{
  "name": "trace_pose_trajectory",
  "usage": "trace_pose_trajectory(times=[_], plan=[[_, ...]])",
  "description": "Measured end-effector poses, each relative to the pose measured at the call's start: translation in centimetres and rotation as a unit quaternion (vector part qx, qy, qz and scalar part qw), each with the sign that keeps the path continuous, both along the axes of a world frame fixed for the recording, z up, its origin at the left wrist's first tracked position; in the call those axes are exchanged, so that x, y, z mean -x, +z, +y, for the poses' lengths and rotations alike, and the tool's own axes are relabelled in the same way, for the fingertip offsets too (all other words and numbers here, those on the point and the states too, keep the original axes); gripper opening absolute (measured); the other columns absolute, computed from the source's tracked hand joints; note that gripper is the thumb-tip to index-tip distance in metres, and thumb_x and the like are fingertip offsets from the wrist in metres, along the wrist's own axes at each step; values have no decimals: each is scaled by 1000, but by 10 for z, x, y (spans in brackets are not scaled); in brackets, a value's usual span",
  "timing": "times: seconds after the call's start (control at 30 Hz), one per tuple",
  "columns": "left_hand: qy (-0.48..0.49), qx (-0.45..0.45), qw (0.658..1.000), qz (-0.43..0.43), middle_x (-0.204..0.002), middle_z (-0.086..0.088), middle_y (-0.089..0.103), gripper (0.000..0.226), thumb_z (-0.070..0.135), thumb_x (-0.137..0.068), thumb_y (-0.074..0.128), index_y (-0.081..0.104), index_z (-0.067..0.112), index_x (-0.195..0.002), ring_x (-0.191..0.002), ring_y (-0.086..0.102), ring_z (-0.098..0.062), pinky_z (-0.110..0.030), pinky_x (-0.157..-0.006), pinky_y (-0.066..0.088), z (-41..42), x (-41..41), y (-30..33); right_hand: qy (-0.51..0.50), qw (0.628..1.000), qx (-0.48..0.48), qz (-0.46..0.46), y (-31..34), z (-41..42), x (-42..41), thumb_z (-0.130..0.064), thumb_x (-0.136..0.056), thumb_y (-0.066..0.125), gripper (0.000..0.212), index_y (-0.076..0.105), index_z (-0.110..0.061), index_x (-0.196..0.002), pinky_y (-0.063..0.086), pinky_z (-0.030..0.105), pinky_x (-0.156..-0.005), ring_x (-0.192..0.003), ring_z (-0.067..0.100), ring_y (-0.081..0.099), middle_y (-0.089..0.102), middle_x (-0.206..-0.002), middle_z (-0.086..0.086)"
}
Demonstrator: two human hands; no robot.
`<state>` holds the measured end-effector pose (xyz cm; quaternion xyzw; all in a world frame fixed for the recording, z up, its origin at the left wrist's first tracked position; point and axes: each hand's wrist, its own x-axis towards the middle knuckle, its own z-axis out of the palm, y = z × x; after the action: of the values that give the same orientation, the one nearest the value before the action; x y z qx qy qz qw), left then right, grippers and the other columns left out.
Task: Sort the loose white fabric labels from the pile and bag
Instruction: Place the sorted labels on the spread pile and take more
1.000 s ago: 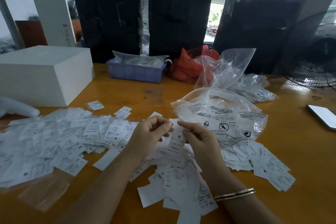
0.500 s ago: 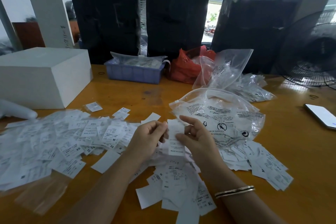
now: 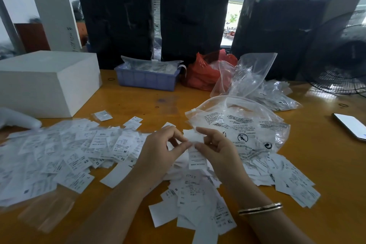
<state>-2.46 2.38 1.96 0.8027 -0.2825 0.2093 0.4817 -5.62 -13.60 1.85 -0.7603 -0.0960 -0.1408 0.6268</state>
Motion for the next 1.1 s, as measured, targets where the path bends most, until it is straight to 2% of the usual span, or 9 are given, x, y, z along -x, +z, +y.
trace_pose_trajectory(times=[0.13, 0.27, 0.5, 0.6, 0.73, 0.83, 0.93, 1.03, 1.1], plan=[[-35, 13, 996, 85, -72, 16, 63, 17, 48, -73, 66, 60, 32, -72, -67, 56, 0, -12, -58, 44, 3, -1, -1, 3, 999, -46, 20, 1, -1, -2, -2, -86, 63, 32, 64, -24, -109, 46, 16, -56, -60, 4, 52, 54, -72, -2], [-92, 20, 982, 163, -76, 15, 64, 9, 28, -86, 67, 66, 33, -79, -65, 55, 2, -14, -63, 46, 6, -3, -2, 38, 997, -58, 42, 6, -9, -1, 0, -88, 60, 32, 65, -26, -106, 49, 18, -55, -59, 6, 58, 58, -72, -6], [-142, -92, 955, 242, -70, 23, 62, 9, 30, -89, 63, 64, 27, -81, -63, 54, 7, -8, -57, 41, 20, -4, 2, 144, 983, 3, 117, 12, -26, -1, 7, -83, 63, 45, 60, -23, -117, 50, 16, -67, -68, 5, 61, 60, -71, -8], [-165, -46, 947, 271, -73, 15, 66, 12, 30, -90, 60, 64, 21, -83, -63, 57, 6, -7, -58, 42, 19, -2, 3, 162, 978, 21, 127, 15, -30, 0, 8, -83, 62, 48, 58, -23, -120, 49, 16, -68, -70, 4, 63, 63, -69, -10], [-161, 82, 939, 291, -81, 7, 67, 34, 47, -87, 57, 61, 13, -91, -78, 61, -8, -21, -69, 47, 19, -5, 4, 118, 987, 34, 102, 16, -32, 0, 6, -84, 62, 49, 60, -30, -116, 53, 22, -75, -78, 12, 62, 61, -82, 2], [-138, 40, 949, 280, -86, 12, 70, 34, 52, -79, 67, 63, 24, -98, -77, 64, -3, -15, -65, 49, 14, -5, 1, 83, 994, 32, 71, 14, -29, -2, 5, -84, 63, 50, 58, -33, -116, 55, 26, -76, -78, 12, 62, 60, -83, 1], [-80, 6, 970, 230, -75, 15, 70, 6, 26, -88, 65, 66, 27, -82, -68, 63, 2, -9, -59, 46, 4, -6, -6, 53, 996, 34, 62, 11, -20, -1, -4, -86, 64, 44, 56, -36, -115, 54, 24, -72, -76, 9, 63, 63, -82, -7], [-65, 82, 965, 242, -72, 9, 70, 14, 12, -92, 58, 62, 17, -80, -64, 61, -1, -13, -57, 47, 3, -8, -5, 71, 990, 64, 103, 9, -14, 1, -13, -89, 61, 16, 64, -22, -102, 55, 24, -67, -68, 9, 66, 70, -79, -4], [-59, 122, 958, 251, -72, 7, 70, 17, 13, -93, 55, 62, 14, -78, -64, 61, -2, -14, -56, 46, 5, -7, -3, 80, 987, 75, 116, 9, -13, 0, -7, -92, 58, 13, 69, -15, -89, 52, 25, -63, -59, 7, 63, 70, -70, -3]])
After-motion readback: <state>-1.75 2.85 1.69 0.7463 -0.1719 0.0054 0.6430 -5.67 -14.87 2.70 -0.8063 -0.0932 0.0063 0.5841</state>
